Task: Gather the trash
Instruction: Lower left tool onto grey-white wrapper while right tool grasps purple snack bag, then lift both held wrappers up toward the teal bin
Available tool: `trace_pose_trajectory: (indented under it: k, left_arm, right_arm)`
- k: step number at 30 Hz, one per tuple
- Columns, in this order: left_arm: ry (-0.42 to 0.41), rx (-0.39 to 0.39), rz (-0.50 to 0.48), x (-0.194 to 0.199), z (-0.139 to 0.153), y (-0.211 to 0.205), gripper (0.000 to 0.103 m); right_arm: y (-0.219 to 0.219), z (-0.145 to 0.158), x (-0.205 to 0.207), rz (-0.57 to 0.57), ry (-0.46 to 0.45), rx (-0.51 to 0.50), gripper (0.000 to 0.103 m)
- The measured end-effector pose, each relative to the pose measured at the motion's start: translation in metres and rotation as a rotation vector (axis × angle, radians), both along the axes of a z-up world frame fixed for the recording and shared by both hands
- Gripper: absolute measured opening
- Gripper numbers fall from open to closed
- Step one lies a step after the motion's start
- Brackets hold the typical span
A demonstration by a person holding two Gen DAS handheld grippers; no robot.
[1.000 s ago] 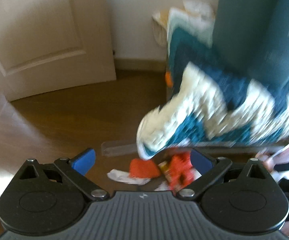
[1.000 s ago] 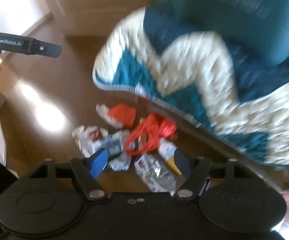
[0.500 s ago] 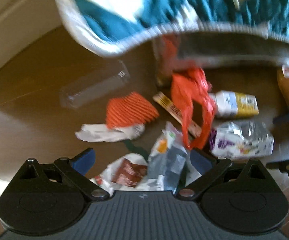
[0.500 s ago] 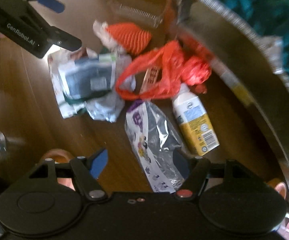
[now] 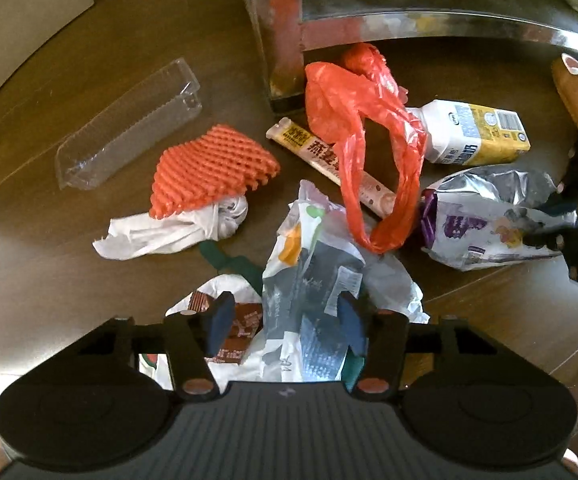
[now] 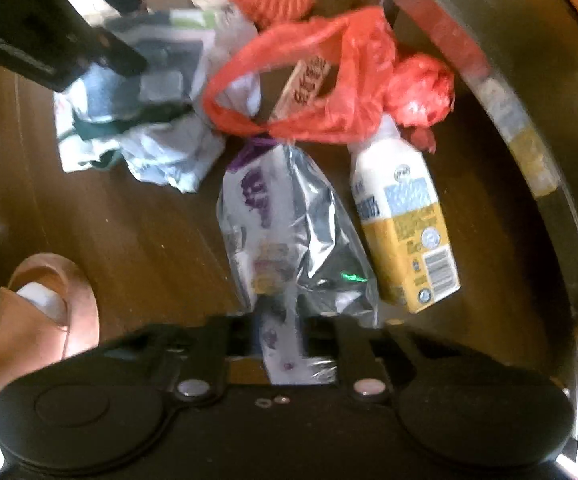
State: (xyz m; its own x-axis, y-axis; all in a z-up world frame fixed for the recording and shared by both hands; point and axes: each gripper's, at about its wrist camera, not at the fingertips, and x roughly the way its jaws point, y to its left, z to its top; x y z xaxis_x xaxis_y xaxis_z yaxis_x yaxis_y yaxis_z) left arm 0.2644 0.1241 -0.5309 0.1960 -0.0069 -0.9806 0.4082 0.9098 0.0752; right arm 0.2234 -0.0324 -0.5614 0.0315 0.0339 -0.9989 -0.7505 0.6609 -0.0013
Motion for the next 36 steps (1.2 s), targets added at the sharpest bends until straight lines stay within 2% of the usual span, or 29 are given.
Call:
trace_pose_trajectory:
  k: [2, 4, 5, 8, 13, 21, 31, 36]
  left_arm:
    - [0.001, -0.002, -0.016, -0.001, 0.001, -0.004, 0.030]
    - [0.009, -0.001, -0.039, -0.002, 0.000, -0.009, 0.021]
    - [0.013, -0.006, -0.046, -0.003, 0.000, -0.010, 0.012]
    - [0.017, -0.021, -0.041, -0.005, 0.003, -0.012, 0.005]
    - [-0.009, -0.047, -0.045, -0.007, 0.022, -0.011, 0.002]
    - [-0.117, -0.093, 0.020, -0.001, 0.092, 0.004, 0.002]
    - [-0.309, -0.114, 0.062, -0.015, 0.210, 0.014, 0.002]
    - [-0.471, -0.074, 0.031, -0.030, 0.280, 0.015, 0.002]
  right_arm:
    - [-0.001, 0.000, 0.000, -0.004, 0.002, 0.011, 0.008]
    - [-0.001, 0.001, -0.002, 0.007, -0.008, 0.006, 0.000]
    - [-0.002, 0.002, -0.003, 0.009, -0.007, 0.006, 0.000]
    - [-0.001, 0.008, -0.009, 0.021, -0.012, 0.030, 0.000]
    - [-0.003, 0.035, -0.019, 0.004, -0.046, 0.044, 0.000]
    - [-0.007, 0.115, -0.027, -0.063, -0.145, 0.109, 0.000]
    - [-0.013, 0.247, -0.043, -0.124, -0.351, 0.235, 0.000]
    - [-0.016, 0.318, -0.067, -0.142, -0.468, 0.302, 0.000]
